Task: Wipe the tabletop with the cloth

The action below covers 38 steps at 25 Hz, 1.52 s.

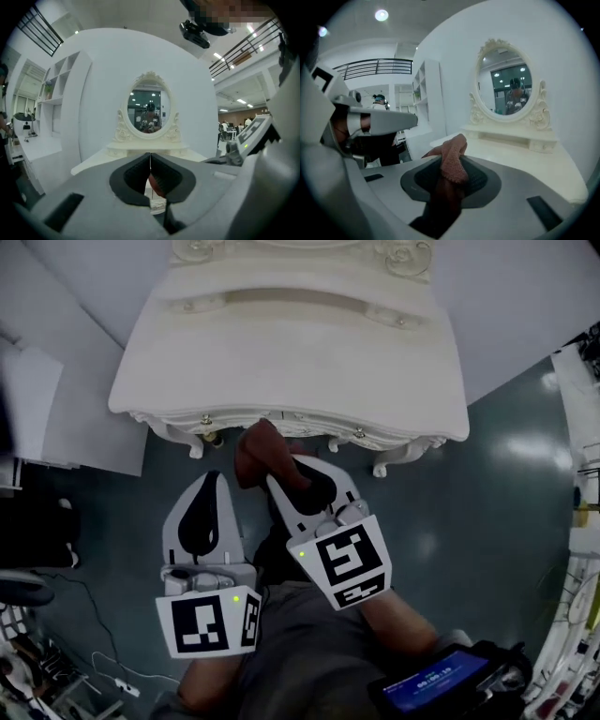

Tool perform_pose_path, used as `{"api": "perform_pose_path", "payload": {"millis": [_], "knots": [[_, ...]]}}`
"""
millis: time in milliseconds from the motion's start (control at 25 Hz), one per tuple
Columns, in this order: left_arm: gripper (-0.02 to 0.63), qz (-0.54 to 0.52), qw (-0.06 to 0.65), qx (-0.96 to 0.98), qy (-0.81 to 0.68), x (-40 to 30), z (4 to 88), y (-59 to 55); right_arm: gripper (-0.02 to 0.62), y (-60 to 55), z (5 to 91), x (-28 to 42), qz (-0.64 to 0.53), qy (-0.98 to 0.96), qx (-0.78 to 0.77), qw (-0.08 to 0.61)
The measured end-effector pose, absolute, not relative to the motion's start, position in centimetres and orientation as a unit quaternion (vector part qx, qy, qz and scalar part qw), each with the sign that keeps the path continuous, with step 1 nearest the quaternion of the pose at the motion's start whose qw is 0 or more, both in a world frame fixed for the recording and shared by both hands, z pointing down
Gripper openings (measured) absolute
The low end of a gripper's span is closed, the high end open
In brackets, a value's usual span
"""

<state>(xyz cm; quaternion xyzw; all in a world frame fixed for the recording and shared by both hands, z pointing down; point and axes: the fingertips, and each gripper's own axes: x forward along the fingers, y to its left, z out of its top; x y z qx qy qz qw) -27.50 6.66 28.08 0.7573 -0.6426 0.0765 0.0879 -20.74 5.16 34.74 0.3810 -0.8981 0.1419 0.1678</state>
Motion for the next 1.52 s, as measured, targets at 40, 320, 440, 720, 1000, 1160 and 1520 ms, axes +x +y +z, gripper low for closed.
{"api": "perform_pose_path", "payload": {"millis": [40, 320, 440, 720, 1000, 1160, 1520], "knots": [[0.015, 0.068, 0.07, 0.756, -0.648, -27.3, 26.2, 5.5, 0.109, 3.8, 32.2, -20.3, 0.12, -0.904, 0.383, 0.15], [0.015, 0.033, -0.026, 0.761, -0.647, -22.8, 15.0, 7.3, 0.109, 5.5, 19.2, -15.7, 0.02, -0.909, 0.409, 0.081], [0.015, 0.02, -0.046, 0.756, -0.653, -21.9, 13.0, 7.9, 0.109, 6.2, 17.2, -14.4, 0.008, -0.905, 0.42, 0.062], [0.015, 0.035, -0.03, 0.751, -0.659, -21.2, 14.8, 9.1, 0.108, 7.3, 18.7, -13.5, 0.01, -0.908, 0.414, 0.063], [0.015, 0.063, -0.046, 0.739, -0.669, -21.7, 14.7, 10.7, 0.106, 8.2, 19.1, -14.2, 0.012, -0.911, 0.408, 0.054], [0.015, 0.076, -0.064, 0.739, -0.666, -20.9, 14.2, 11.0, 0.106, 8.2, 18.7, -13.5, 0.02, -0.909, 0.414, 0.042], [0.015, 0.08, -0.066, 0.749, -0.654, -19.6, 14.7, 10.2, 0.104, 7.7, 18.5, -12.1, 0.019, -0.902, 0.43, 0.037]]}}
